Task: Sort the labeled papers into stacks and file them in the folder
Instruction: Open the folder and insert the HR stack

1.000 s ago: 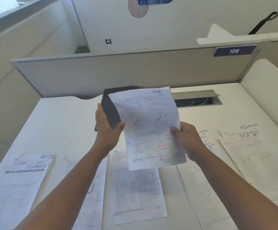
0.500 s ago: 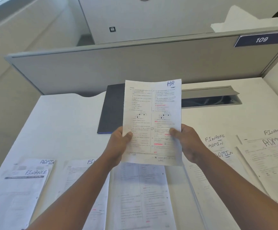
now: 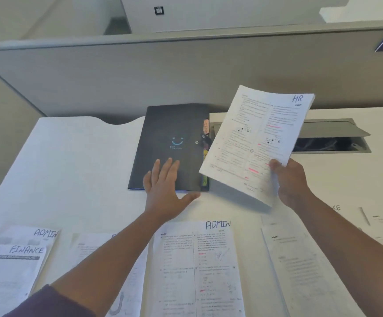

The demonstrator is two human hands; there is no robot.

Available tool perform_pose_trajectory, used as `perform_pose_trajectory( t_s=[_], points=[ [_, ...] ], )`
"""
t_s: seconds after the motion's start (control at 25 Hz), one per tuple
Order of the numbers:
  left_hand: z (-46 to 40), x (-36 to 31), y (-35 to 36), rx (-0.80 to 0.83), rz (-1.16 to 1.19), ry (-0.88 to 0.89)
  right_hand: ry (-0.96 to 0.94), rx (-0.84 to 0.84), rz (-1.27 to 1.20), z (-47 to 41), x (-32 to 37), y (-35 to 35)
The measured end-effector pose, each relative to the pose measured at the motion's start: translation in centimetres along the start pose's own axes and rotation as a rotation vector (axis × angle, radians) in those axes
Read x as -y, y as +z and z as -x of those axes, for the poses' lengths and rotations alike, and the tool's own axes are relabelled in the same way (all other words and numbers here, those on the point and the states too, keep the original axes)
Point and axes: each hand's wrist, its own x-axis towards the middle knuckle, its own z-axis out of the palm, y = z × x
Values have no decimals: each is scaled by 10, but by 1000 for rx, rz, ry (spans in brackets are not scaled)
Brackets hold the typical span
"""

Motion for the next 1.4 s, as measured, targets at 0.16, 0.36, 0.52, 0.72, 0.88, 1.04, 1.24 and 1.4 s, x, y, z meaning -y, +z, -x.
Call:
perform_pose_trajectory(
  t_s=[0.16,0.36,0.52,0.72,0.88,1.04,1.24,1.4],
  points=[
    [-15,5,19,46,-127,22,6,1,-55,-17,-12,12],
    [-13,4,32,-4,-165,12,-67,19,37,-24,-28,11],
    [-14,4,34,-40,-162,24,-99,34,80,-27,-37,5],
    [-16,4,35,-21,-185,-14,-124,33,99,-28,-40,5],
    [-15,3,35,-36,-166,-13,-130,15,87,-30,-42,6],
    [-14,2,35,-1,-191,-24,-138,-6,62,-31,-46,6],
    [-15,3,34,65,-205,-47,-181,3,99,-30,-47,9],
    [-16,1,30,29,-189,-62,-198,-51,107,-29,-49,11]
  ],
)
